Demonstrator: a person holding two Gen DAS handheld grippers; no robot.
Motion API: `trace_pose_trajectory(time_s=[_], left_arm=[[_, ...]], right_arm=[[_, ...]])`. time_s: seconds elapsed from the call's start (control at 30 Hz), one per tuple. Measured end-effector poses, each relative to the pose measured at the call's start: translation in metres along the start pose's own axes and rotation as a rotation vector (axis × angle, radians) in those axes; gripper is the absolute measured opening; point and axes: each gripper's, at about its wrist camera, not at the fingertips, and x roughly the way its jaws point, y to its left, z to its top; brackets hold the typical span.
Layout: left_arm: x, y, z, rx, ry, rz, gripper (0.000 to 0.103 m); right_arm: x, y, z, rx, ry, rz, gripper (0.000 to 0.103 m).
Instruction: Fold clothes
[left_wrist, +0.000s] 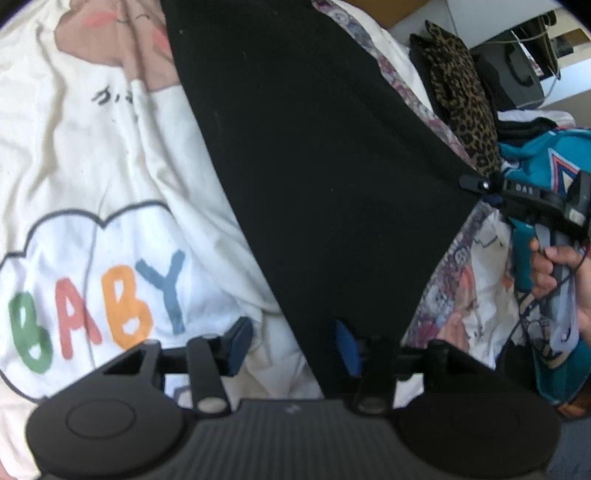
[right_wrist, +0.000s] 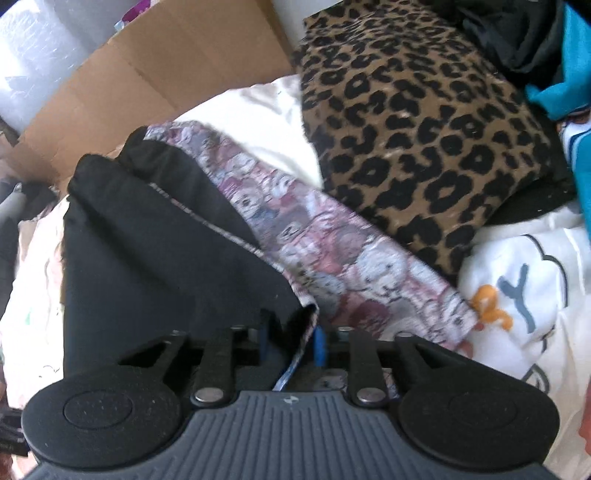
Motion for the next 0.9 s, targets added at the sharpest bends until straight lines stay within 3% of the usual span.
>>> trace_pose_trajectory(time_s=[0.3,0.37,0.43,0.5,0.53,0.6,0.63,0.67,0.9], left_arm=[[0.009,-0.002,-0.002,-0.049,0.025,-0.054,0.057],[0.011,-0.003,-0.002,-0.053,0.059,-0.082,0.050],[0.013,-0.003,-0.005,-0.066,0.080,-0.111,0.050],[0.016,-0.003,-0.007,-0.073,0.091,-0.119,0.050],[0.018,-0.002,-0.008,-0.076,0.097,-0.120,0.049],[0.025,-0.002,-0.008,-0.090,0.115,-0.137,0.034],[0.028,-0.002,-0.009,-0.098,0.128,-0.149,0.015],[0.031,-0.001,-0.010,-0.103,0.150,-0.157,0.006],[0.027,-0.015,-0.006,-0.038,0.142,-0.200,0.003]], right_arm=[[0.004,-0.014,-0.001,0.087,0.005,0.041,0.029],[0.007,-0.014,-0.001,0.081,0.017,0.039,0.027],[0.008,-0.014,-0.002,0.064,0.019,0.025,0.027],[0.009,-0.018,-0.002,0.080,0.024,0.037,0.001],[0.010,-0.019,-0.002,0.086,0.027,0.043,0.002],[0.006,-0.020,-0.002,0.088,0.021,0.048,0.001],[0.003,-0.020,-0.002,0.084,0.013,0.047,0.001],[0.000,-0.021,-0.002,0.081,0.006,0.046,0.001],[-0.020,-0.026,0.000,0.072,-0.047,0.032,0.001]])
